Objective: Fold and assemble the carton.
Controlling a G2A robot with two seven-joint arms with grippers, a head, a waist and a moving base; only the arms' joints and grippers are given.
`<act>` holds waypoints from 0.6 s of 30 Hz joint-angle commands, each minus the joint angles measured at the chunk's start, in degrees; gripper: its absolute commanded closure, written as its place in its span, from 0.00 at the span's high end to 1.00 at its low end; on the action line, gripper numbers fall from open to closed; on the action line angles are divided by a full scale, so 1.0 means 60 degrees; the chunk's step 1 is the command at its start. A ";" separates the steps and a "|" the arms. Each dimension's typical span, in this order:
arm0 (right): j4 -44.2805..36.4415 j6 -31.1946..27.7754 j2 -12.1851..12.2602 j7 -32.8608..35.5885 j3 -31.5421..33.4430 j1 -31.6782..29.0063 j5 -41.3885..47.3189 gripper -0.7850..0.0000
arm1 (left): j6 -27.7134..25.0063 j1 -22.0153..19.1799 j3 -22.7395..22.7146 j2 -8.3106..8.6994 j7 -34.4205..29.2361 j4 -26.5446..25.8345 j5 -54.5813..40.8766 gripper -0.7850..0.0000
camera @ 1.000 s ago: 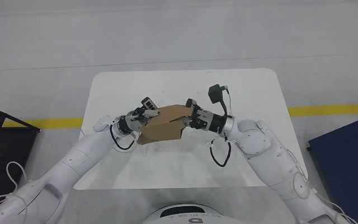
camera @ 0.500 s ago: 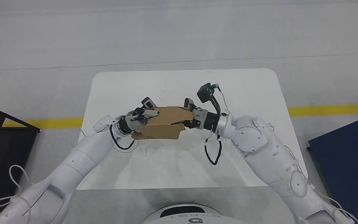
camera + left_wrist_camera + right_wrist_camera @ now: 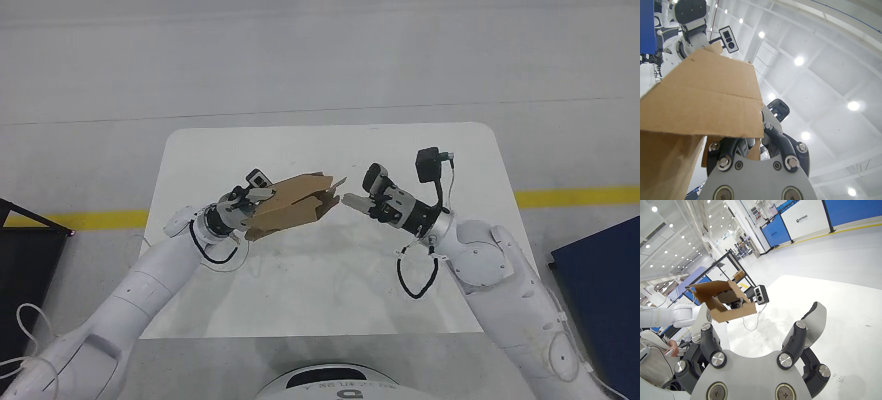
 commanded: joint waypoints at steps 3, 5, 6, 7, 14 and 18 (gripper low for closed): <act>0.0166 0.0127 -0.0005 0.0124 -0.0047 0.0015 0.0018 1.00 | 0.0054 0.0100 -0.0167 -0.0063 0.0000 -0.0114 0.0014 0.00; 0.0346 0.0156 -0.0016 0.0130 -0.0101 0.0028 0.0131 1.00 | 0.0063 0.0151 -0.0294 -0.0087 0.0000 -0.0137 -0.0047 0.00; 0.0426 0.0149 -0.0023 0.0134 -0.0130 0.0051 0.0180 1.00 | 0.0094 0.0169 -0.0344 -0.0097 0.0000 -0.0142 -0.0024 0.00; 0.0508 0.0134 -0.0030 0.0151 -0.0170 0.0081 0.0247 1.00 | 0.0116 0.0186 -0.0388 -0.0105 0.0000 -0.0142 0.0021 0.00; 0.0728 0.0063 -0.0125 0.0425 -0.0657 0.0730 0.0419 1.00 | 0.0309 0.0287 -0.0612 -0.0173 0.0000 -0.0279 0.0367 0.00; 0.0661 0.0008 -0.0197 0.0874 -0.1166 0.1166 0.0350 1.00 | 0.0406 0.0338 -0.0668 -0.0230 0.0000 -0.0309 0.0539 0.00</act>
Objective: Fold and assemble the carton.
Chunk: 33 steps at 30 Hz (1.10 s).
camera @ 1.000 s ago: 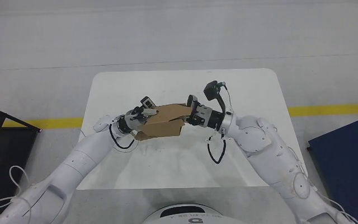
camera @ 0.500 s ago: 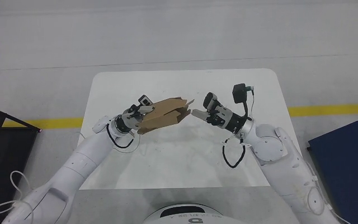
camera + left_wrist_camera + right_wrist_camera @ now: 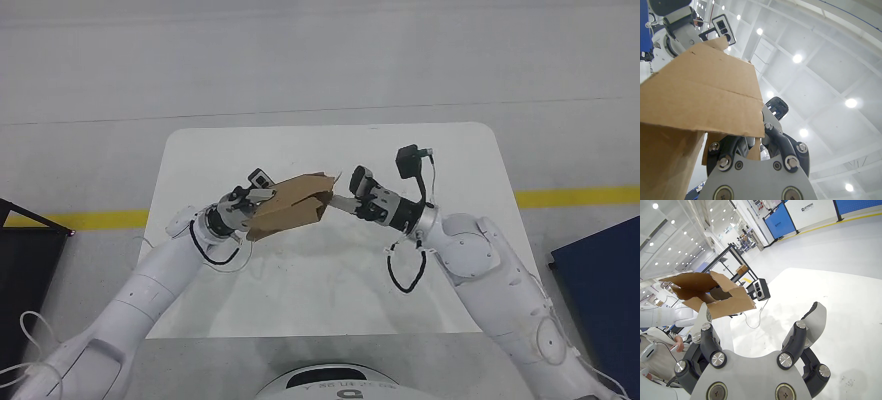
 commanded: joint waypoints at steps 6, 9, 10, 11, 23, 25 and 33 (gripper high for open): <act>-0.0103 -0.0106 -0.0070 0.0887 -0.0695 0.0512 -0.0236 1.00 | 0.0147 0.0004 -0.0083 -0.0117 0.0000 0.0018 0.0218 0.00; -0.0036 0.0049 -0.0060 0.0932 -0.0645 0.0534 -0.0348 1.00 | 0.0200 0.0008 -0.0113 -0.0166 0.0000 0.0023 0.0277 0.00; -0.0003 0.0086 -0.0049 0.0878 -0.0562 0.0506 -0.0366 1.00 | 0.0233 0.0011 -0.0122 -0.0181 0.0000 0.0032 0.0296 0.00; 0.0003 0.0093 -0.0034 0.0798 -0.0454 0.0454 -0.0361 1.00 | 0.0249 0.0011 -0.0140 -0.0194 0.0000 0.0042 0.0313 0.00; -0.0978 -0.0651 0.0184 -0.0776 0.1166 -0.0916 -0.0875 1.00 | 0.0425 0.0073 -0.0372 -0.0313 0.0000 0.0153 0.0530 0.00; -0.1171 -0.0650 0.0193 -0.0757 0.1179 -0.0970 -0.1117 1.00 | 0.0436 0.0092 -0.0401 -0.0333 0.0000 0.0143 0.0564 0.00; -0.1231 -0.0592 0.0141 -0.0473 0.0702 -0.0570 -0.1331 1.00 | 0.0478 0.0192 -0.0528 -0.0375 0.0000 0.0086 0.0812 0.00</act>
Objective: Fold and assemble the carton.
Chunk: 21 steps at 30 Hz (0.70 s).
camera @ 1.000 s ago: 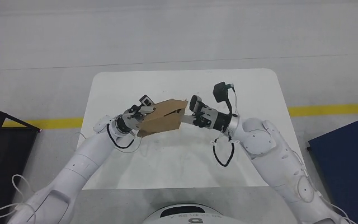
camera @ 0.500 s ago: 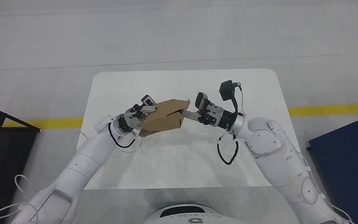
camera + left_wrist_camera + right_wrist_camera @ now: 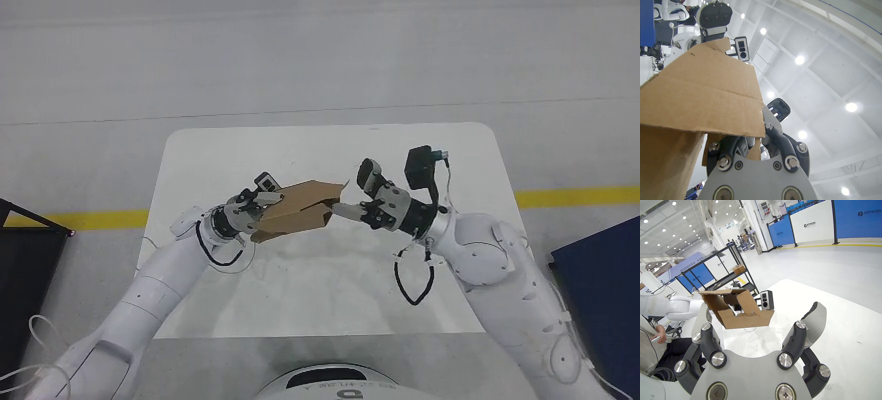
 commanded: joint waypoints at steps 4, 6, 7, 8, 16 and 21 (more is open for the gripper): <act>0.0259 -0.0886 -0.0032 0.0063 -0.0332 0.0187 0.0961 1.00 | 0.0076 0.0073 -0.0115 -0.0013 0.0000 0.0001 0.0047 0.00; 0.0436 -0.1228 -0.0030 0.0082 -0.0339 0.0252 0.1454 1.00 | 0.0069 0.0076 -0.0127 -0.0023 0.0000 0.0046 0.0155 0.00; 0.0533 -0.1279 -0.0018 0.0053 -0.0226 0.0266 0.1546 1.00 | -0.0040 0.0052 -0.0158 -0.0026 0.0000 0.0113 0.0253 0.00; 0.0620 -0.1286 -0.0001 -0.0013 -0.0077 0.0231 0.1566 1.00 | -0.0373 -0.0028 -0.0212 -0.0022 0.0000 0.0179 0.0538 0.00; 0.0912 -0.0832 0.0075 -0.0348 0.0578 -0.0274 0.1283 1.00 | -0.0587 -0.0090 -0.0237 -0.0013 0.0000 0.0202 0.0767 0.00; 0.0911 -0.0806 0.0074 -0.0366 0.0582 -0.0281 0.1280 1.00 | 0.0488 0.0335 -0.0350 -0.0124 0.0901 -0.0163 -0.0701 0.00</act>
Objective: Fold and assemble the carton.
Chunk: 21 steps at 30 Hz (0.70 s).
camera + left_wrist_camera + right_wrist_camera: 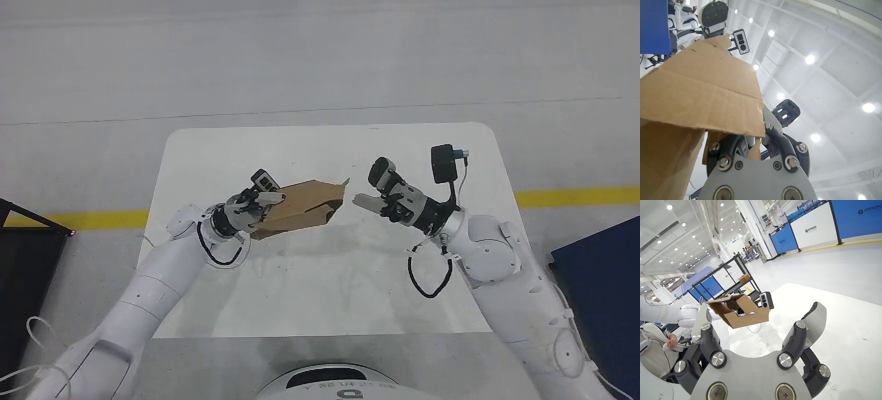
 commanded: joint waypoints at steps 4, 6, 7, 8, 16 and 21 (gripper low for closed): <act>-0.0018 0.0233 0.0044 -0.0357 0.0497 -0.0305 -0.0265 1.00 | 0.2858 0.0552 0.0136 -0.0215 0.1437 -0.0045 -0.2736 0.00; -0.0074 0.0532 0.0088 -0.0245 0.0766 -0.0536 -0.0622 1.00 | 0.3629 0.0582 0.0239 -0.0276 0.1839 0.0008 -0.3076 0.00; -0.0122 0.0790 0.0113 -0.0107 0.0881 -0.0644 -0.0955 1.00 | 0.4106 0.0660 0.0301 -0.0324 0.1910 0.0023 -0.3481 0.00; -0.0182 0.1089 0.0132 0.0047 0.0947 -0.0754 -0.1288 1.00 | 0.4567 0.0696 0.0362 -0.0374 0.1998 0.0003 -0.3856 0.00; -0.0522 0.2222 0.0105 0.0298 0.0656 -0.0855 -0.2031 1.00 | 0.5858 0.0719 0.0721 -0.0602 0.2760 -0.0517 -0.4764 0.00; -0.0630 0.2571 0.0076 0.0185 0.0661 -0.0620 -0.1964 1.00 | 0.5969 0.0679 0.0820 -0.0598 0.2870 -0.0687 -0.4388 0.00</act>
